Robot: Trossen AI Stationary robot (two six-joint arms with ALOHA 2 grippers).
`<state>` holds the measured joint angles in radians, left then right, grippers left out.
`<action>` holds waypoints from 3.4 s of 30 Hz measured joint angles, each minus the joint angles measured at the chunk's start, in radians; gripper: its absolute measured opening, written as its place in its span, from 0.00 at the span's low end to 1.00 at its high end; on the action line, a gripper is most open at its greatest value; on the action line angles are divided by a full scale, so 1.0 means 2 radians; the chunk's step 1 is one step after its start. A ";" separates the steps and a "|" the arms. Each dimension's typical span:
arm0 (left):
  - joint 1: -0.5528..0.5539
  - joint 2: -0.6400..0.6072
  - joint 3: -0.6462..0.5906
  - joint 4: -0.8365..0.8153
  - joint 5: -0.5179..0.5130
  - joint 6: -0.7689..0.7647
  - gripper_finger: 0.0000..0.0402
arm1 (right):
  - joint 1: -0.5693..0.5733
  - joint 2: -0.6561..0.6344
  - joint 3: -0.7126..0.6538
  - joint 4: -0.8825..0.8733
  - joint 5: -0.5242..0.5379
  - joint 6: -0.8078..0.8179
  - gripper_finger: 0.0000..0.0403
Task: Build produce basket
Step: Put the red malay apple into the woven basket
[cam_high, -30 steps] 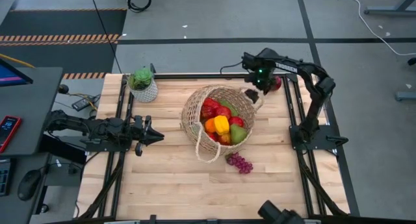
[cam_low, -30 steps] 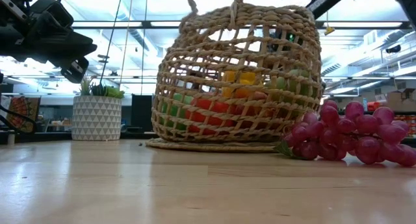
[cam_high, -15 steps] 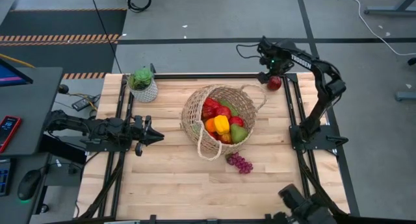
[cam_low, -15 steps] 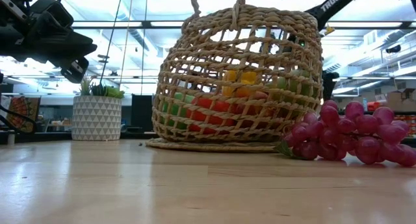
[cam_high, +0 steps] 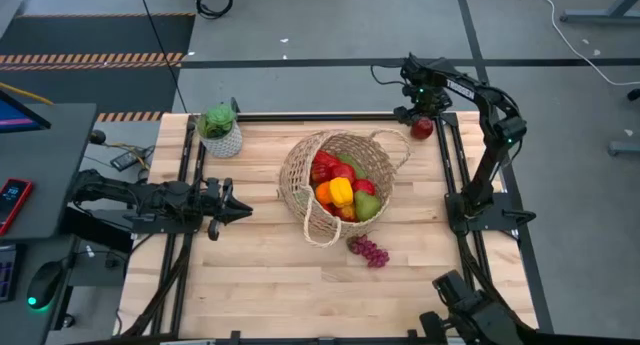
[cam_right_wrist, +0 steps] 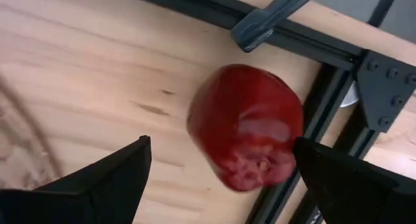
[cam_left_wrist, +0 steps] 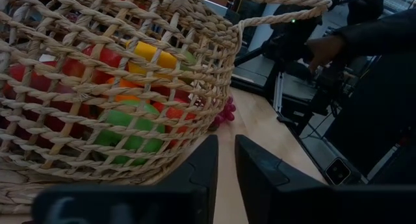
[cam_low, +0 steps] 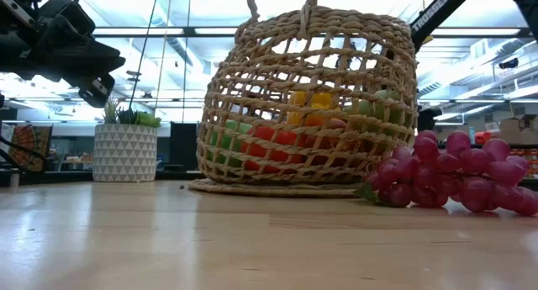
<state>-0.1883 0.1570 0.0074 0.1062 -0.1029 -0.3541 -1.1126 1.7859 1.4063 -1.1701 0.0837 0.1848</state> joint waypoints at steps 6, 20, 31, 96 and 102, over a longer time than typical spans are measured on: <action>0.000 0.000 0.000 0.000 0.000 0.000 0.14 | 0.004 0.023 0.000 0.004 0.026 0.013 0.94; 0.000 0.000 0.000 0.000 0.000 0.000 0.14 | 0.046 0.039 0.000 -0.038 -0.007 0.016 0.94; 0.000 0.000 0.000 0.000 0.000 0.000 0.15 | 0.071 0.039 0.000 -0.059 0.004 0.011 0.94; 0.000 0.000 0.000 0.000 0.000 0.000 0.15 | 0.142 -0.257 -0.042 0.182 -0.208 0.111 0.88; 0.000 0.000 0.000 0.000 0.000 0.000 0.14 | 0.178 -0.297 -0.042 0.305 -0.322 0.149 0.89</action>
<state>-0.1883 0.1570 0.0074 0.1059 -0.1031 -0.3535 -0.7556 1.1917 1.3220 -0.5596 -0.5609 0.4821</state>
